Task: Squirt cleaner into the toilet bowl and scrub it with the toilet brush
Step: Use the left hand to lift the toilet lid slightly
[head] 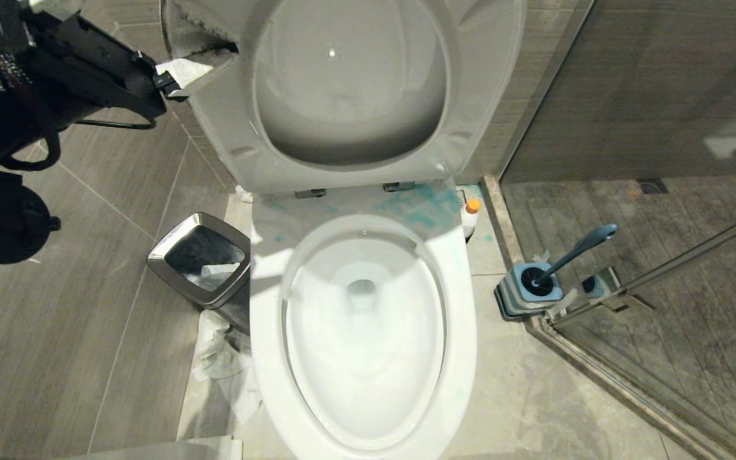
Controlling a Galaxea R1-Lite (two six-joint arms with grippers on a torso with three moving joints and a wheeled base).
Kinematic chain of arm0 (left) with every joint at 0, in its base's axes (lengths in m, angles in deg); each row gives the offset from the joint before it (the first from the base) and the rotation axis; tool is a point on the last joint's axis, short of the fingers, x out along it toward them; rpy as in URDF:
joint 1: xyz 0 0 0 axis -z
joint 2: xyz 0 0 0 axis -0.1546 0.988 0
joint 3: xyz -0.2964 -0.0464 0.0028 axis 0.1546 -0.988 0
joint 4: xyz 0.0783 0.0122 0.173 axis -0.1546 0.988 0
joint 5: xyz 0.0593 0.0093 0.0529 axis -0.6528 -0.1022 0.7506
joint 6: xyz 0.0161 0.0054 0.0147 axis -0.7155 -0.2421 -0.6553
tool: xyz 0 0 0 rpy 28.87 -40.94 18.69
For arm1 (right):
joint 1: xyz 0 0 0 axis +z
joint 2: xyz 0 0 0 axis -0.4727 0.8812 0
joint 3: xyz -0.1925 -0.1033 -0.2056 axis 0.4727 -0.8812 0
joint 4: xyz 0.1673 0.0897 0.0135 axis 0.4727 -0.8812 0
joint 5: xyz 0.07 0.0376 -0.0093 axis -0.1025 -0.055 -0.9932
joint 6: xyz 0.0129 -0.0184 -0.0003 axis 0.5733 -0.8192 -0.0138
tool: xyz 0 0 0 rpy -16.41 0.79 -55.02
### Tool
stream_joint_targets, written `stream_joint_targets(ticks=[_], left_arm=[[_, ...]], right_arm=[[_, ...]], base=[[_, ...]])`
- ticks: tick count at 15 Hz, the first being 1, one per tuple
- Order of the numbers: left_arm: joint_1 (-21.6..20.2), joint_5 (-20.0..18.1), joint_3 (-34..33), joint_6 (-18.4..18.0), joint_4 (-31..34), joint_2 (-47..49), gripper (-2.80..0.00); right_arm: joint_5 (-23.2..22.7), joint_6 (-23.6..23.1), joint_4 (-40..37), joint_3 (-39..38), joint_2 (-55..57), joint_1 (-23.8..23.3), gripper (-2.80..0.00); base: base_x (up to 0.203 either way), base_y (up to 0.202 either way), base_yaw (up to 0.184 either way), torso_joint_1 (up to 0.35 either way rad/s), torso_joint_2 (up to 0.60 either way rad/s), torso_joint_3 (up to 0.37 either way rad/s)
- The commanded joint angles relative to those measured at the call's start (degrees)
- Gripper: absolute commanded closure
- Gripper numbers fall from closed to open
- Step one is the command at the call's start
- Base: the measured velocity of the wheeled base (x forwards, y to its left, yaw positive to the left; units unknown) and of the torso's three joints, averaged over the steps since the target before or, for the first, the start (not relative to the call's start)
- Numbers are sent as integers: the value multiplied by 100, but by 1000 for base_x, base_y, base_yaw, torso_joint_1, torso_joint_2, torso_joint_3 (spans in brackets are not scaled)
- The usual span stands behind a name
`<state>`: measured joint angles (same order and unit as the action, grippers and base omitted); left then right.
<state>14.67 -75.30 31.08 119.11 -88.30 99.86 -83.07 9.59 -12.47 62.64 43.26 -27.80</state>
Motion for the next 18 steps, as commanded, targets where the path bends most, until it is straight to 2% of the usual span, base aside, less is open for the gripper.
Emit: stream_joint_targets(ticks=[1,9,14,18], left_arm=[[-37,-41,416,-346,-3,562,-280],[-216,-102,1710,-1063,-3,1570,-280],[-226,-99,2056,-1543,-3,2093,-280],[-232,-99,2099,-1747,-3,2299,-280]], right_arm=[[-2,1,4,-1,0,2,0],[-2,-1,4,-1,0,2,0],[-2,-8,4,-1,0,2,0],[-2,-1,4,-1,0,2,0]], base=[[0,0,0,0,0,0],[0,0,0,0,0,0],[0,0,0,0,0,0],[0,0,0,0,0,0]])
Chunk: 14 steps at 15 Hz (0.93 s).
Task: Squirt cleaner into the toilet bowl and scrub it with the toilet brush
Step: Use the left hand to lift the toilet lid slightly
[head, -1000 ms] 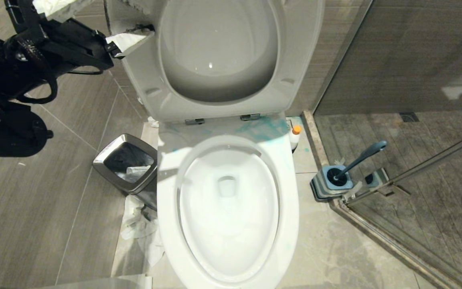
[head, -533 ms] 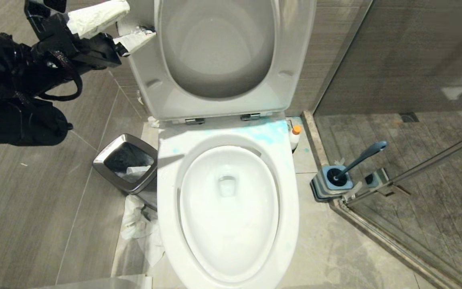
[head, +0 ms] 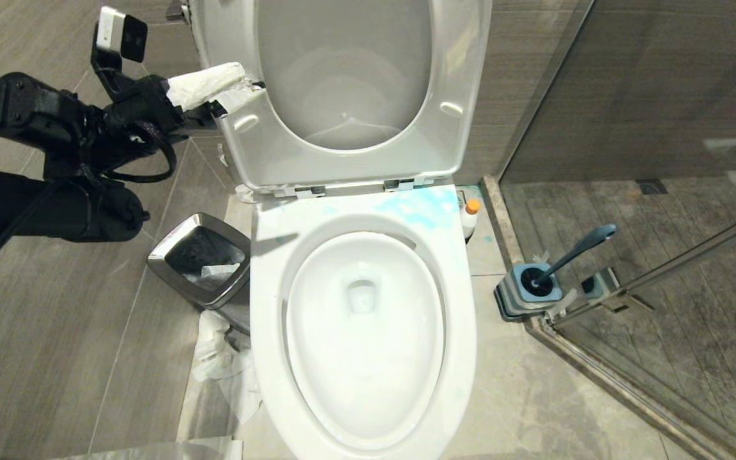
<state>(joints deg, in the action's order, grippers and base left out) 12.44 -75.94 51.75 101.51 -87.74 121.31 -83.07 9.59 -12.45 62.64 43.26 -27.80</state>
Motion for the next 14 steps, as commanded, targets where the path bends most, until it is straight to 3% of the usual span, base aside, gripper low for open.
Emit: stream_joint_targets(ticks=[1,10,14], left_arm=[[-12,-30,88,-18,-60,210,-280],[-12,15,219,-990,-60,718,-280],[-9,27,378,-1112,-60,887,-280]], right_arm=[[-2,-6,2,-1,-9,2,0],[-2,1,2,-1,0,2,0],[-2,1,2,-1,0,2,0]], base=[[0,0,0,0,0,0],[0,0,0,0,0,0],[0,0,0,0,0,0]])
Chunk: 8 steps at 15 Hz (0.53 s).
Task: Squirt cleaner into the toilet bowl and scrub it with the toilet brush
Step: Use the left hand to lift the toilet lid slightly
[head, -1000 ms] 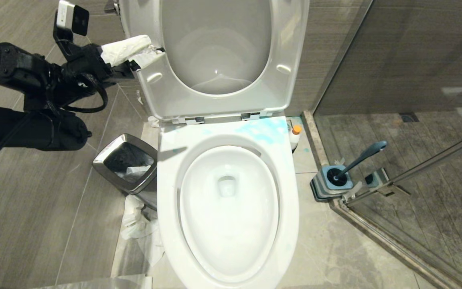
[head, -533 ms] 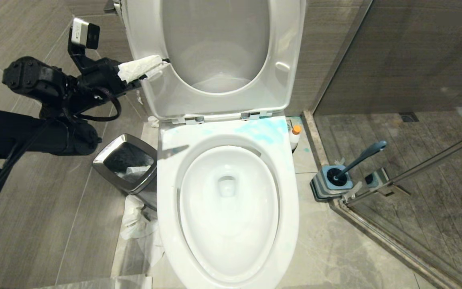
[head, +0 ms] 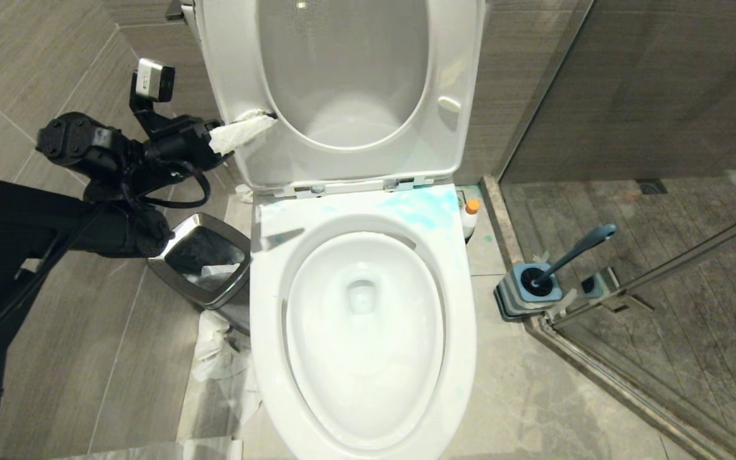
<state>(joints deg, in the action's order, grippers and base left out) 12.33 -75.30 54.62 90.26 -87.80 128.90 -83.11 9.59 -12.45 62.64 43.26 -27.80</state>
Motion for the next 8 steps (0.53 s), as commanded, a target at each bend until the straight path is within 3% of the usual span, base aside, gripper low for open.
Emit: stream_joint_targets(ticks=[1,8], left_arm=[[7,-5,176,-58,-54,179,-280],[43,314,328,-404,-54,398,-280]], right_arm=[[1,0,2,-1,0,2,0],[1,-8,2,-1,0,2,0]], base=[[0,0,0,0,0,0],[0,0,0,0,0,0]])
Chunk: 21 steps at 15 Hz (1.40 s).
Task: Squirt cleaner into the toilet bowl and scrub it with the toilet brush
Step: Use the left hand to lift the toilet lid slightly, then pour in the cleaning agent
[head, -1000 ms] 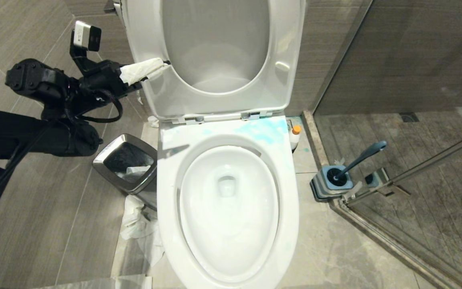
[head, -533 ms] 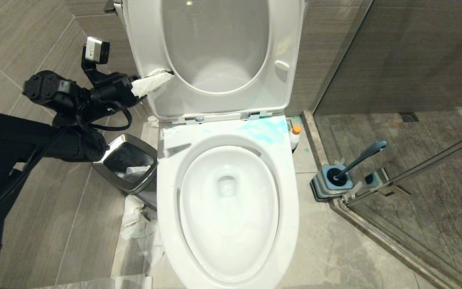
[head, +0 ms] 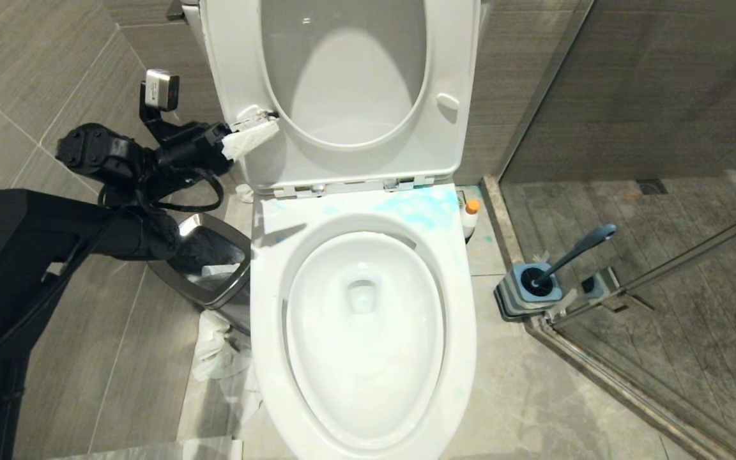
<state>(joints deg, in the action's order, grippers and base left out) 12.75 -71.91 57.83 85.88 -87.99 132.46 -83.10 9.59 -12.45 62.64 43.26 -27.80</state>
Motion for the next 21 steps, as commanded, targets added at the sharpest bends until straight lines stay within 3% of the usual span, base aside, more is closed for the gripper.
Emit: stream_joint_targets(ticks=[1,5,7,10,12,13,14,15,16,17,19,20,21], left_arm=[[1,-25,3,34,-34,30,-280],[-5,152,-184,313,-18,-297,-280],[-12,325,-466,944,66,-755,-280],[-88,405,-1326,2371,148,-1780,-280],[-202,402,-2074,3507,170,-2547,-280],[-292,394,-2366,4220,195,-2898,-280],[-427,385,-2571,5185,308,-3242,-280],[-613,378,-2687,6138,584,-3535,-280],[-863,373,-2755,6810,1231,-3742,-280],[-1061,385,-2785,7012,2088,-3810,-280],[-1436,423,-2812,7015,4021,-3880,-280],[-1554,497,-2832,6777,4801,-3915,-280],[-1596,733,-2869,6095,5286,-3945,-280]], right_arm=[[1,-8,2,-1,0,2,0],[1,-4,2,-1,0,2,0],[1,1,2,-1,0,2,0],[1,-8,2,-1,0,2,0],[1,-6,2,-1,-9,2,0],[1,-4,2,-1,0,2,0],[1,-6,2,-1,0,2,0],[1,-7,2,-1,0,2,0],[1,-1,2,-1,-4,2,0],[1,-8,2,-1,0,2,0],[1,-4,2,-1,0,2,0],[1,-1,2,-1,0,2,0],[1,-8,2,-1,0,2,0]], base=[[0,0,0,0,0,0],[0,0,0,0,0,0],[0,0,0,0,0,0],[0,0,0,0,0,0],[0,0,0,0,0,0],[0,0,0,0,0,0],[0,0,0,0,0,0],[0,0,0,0,0,0],[0,0,0,0,0,0],[0,0,0,0,0,0],[0,0,0,0,0,0],[0,0,0,0,0,0],[0,0,0,0,0,0]])
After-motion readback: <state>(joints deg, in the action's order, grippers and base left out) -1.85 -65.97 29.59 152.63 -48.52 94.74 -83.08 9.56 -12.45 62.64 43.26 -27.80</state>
